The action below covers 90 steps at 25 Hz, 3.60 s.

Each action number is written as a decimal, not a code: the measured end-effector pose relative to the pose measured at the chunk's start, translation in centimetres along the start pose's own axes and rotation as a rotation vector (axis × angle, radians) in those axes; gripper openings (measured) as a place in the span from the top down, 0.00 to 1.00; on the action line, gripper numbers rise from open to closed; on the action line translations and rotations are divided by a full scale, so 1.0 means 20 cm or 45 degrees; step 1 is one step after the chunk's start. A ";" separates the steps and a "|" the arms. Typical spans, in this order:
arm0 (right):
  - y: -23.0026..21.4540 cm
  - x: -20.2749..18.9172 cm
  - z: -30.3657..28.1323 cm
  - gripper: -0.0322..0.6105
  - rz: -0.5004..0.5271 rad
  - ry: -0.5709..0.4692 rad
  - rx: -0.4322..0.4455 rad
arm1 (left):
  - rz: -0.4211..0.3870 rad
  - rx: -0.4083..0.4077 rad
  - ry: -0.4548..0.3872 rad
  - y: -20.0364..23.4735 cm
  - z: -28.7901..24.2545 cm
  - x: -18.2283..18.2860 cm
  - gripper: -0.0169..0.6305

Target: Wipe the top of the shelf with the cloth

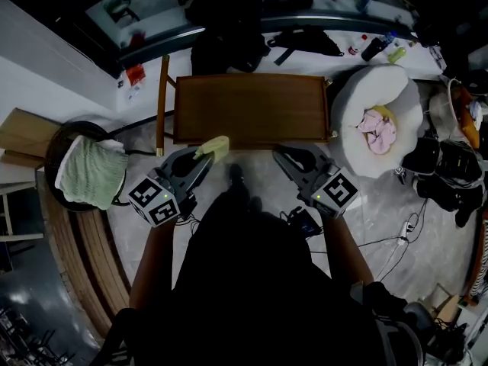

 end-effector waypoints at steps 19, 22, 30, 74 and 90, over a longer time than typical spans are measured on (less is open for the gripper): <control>-0.80 -0.03 0.10 0.90 -0.052 0.211 -0.413 | 0.124 -0.263 0.160 0.45 -1.00 0.06 0.91; -0.90 -0.10 0.15 0.90 -0.084 0.216 -0.420 | 0.123 -0.245 0.211 0.43 -1.16 0.02 0.91; -1.27 -0.40 0.20 0.90 -0.154 0.245 -0.349 | 0.146 -0.127 0.310 0.41 -1.62 -0.11 0.91; -1.79 -0.92 0.17 0.90 -0.207 0.400 -0.535 | 0.382 0.401 0.800 0.77 -2.53 -0.70 0.91; -1.56 -0.86 -0.35 0.90 -0.167 0.467 -0.339 | 0.455 0.551 0.824 1.17 -1.88 -0.78 0.91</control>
Point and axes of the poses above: the fingertips, and each gripper's own axes: z backward along the fingers, y to its left, x out of its top, the point moved 5 cm from there along z, backward along the fingers, and after that the axes turned 5 degrees about y, right-handed, at the moved point
